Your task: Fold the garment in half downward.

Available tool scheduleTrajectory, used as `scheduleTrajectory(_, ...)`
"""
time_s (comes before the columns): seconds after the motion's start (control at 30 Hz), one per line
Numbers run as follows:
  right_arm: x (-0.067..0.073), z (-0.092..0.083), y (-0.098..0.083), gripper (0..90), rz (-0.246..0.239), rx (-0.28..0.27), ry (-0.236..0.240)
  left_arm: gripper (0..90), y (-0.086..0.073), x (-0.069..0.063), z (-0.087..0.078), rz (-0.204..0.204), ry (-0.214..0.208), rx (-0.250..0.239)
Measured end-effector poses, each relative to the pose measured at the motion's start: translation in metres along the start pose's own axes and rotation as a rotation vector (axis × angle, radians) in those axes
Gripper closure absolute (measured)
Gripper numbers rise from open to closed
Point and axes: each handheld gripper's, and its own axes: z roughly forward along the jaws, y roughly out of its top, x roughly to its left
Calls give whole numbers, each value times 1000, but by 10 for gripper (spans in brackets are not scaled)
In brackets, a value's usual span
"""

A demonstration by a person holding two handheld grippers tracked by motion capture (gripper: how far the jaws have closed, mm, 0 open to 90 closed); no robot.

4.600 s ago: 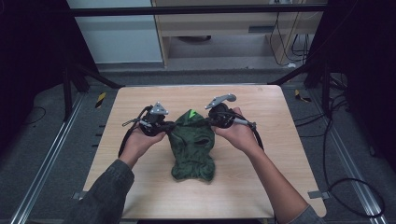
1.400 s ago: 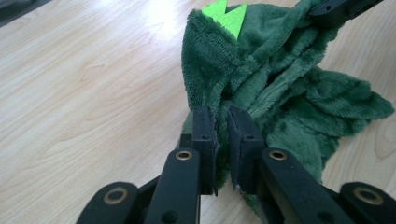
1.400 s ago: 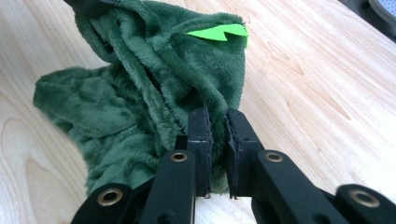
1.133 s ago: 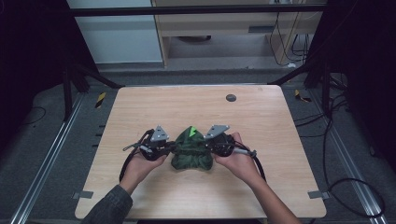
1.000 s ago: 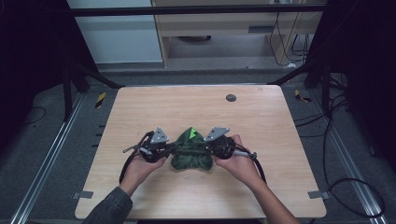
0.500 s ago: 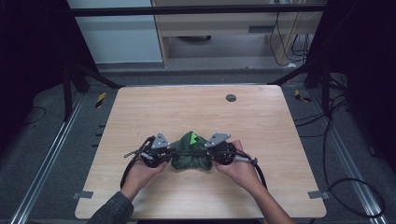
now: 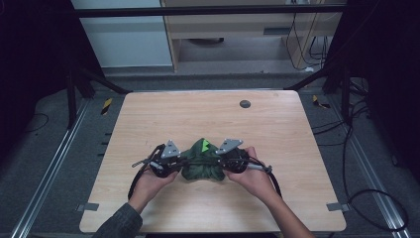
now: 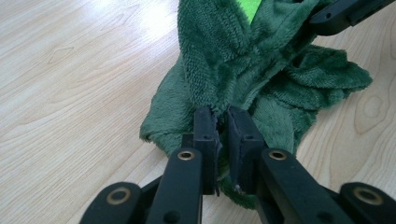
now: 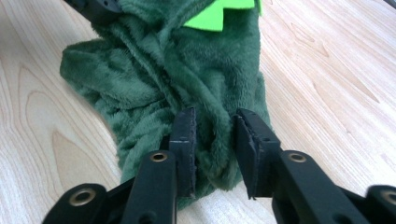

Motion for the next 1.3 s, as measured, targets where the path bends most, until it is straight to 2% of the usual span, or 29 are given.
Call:
scheduleTrajectory(0.2,0,0,6,651,-5,6,-1,834,-2,-1,-1,1,-3,-1)
scheduleTrajectory(0.27,1,-1,6,677,-8,4,2,832,-3,-1,-1,3,-3,-3)
scheduleTrajectory(0.3,2,-2,5,732,-16,4,5,829,-4,-2,-2,3,0,-4)
scheduleTrajectory(0.53,10,-5,-4,796,-26,4,19,826,-12,-7,-2,21,4,-3)
scheduleTrajectory(1.0,23,-6,-26,742,-8,3,21,779,-30,-17,0,0,24,-27)
scheduleTrajectory(1.3,28,-11,-32,700,-13,-5,19,757,-37,-22,-3,-16,60,-59)
